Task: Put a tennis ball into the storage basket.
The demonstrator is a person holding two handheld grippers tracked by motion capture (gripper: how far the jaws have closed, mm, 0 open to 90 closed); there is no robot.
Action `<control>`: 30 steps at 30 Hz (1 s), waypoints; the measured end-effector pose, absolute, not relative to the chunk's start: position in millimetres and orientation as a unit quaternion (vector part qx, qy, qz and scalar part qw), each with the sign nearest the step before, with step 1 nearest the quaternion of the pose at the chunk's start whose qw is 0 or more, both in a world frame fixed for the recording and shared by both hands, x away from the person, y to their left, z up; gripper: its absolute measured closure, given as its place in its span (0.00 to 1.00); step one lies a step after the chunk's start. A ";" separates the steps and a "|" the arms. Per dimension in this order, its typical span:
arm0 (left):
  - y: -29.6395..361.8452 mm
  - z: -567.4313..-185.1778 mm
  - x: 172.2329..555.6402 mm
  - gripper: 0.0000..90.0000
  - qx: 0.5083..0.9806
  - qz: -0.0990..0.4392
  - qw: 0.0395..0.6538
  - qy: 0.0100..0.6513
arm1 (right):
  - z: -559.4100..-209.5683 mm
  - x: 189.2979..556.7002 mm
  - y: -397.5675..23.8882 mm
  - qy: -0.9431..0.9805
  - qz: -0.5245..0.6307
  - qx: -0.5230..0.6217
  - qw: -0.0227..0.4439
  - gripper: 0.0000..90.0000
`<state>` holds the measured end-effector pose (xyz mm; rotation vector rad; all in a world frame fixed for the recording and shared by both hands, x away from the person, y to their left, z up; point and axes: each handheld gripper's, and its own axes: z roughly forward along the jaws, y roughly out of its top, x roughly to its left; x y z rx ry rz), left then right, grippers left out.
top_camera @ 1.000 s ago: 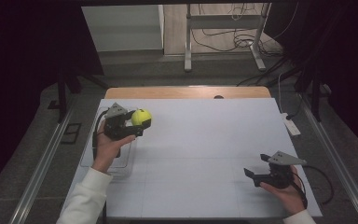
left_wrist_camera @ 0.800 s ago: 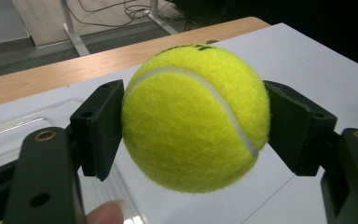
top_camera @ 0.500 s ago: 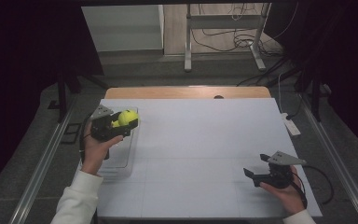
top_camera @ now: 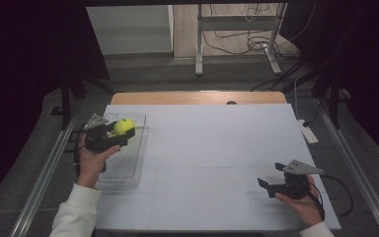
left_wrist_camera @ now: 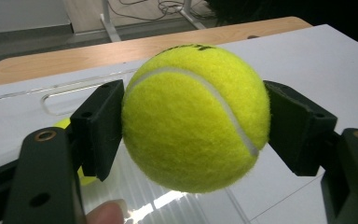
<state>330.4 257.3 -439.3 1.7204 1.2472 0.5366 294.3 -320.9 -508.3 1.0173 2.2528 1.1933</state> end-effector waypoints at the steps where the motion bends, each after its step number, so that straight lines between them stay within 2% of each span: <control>1: 258.8 -439.6 329.9 0.29 0.697 0.219 0.457 0.508 | -508.2 294.3 -321.0 0.805 0.426 0.363 0.197 0.11; 30: 291.1 -451.0 316.7 0.29 0.680 0.225 0.432 0.548 | -508.7 295.3 -320.2 0.806 0.426 0.360 0.197 0.11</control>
